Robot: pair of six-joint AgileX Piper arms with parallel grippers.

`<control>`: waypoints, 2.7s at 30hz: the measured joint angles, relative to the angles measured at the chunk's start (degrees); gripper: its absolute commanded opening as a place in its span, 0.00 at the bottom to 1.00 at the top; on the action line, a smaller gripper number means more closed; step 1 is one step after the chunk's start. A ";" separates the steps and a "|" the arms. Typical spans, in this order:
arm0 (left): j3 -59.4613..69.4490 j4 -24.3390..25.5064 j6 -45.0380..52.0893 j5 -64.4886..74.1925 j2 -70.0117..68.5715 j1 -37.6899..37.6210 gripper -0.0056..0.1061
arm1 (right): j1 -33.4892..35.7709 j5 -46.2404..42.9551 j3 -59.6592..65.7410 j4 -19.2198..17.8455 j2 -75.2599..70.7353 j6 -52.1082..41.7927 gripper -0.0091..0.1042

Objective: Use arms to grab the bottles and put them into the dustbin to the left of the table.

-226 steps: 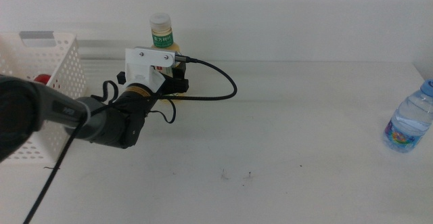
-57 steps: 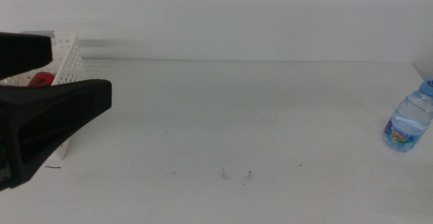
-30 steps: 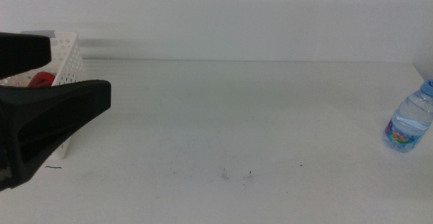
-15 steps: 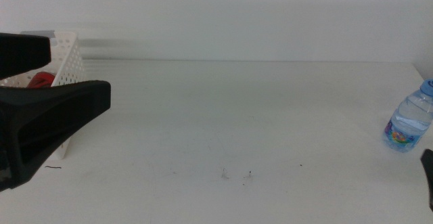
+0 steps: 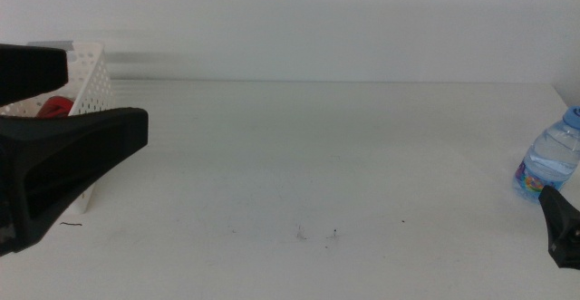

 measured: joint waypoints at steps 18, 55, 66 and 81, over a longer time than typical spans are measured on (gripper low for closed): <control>0.00 0.00 0.00 0.00 0.00 0.00 0.89 | 0.00 -5.51 -7.21 13.78 21.02 -11.41 0.88; 0.00 1.21 -0.10 0.00 0.00 0.00 0.89 | 0.00 -7.09 -33.40 20.54 46.82 -14.59 0.42; 0.00 1.21 -0.10 0.00 0.00 0.00 0.89 | 8.69 -0.11 -36.18 19.07 42.42 -14.96 0.06; 0.00 1.35 -0.10 0.00 0.00 0.00 0.89 | 32.80 17.02 -65.51 2.89 55.55 -11.37 0.06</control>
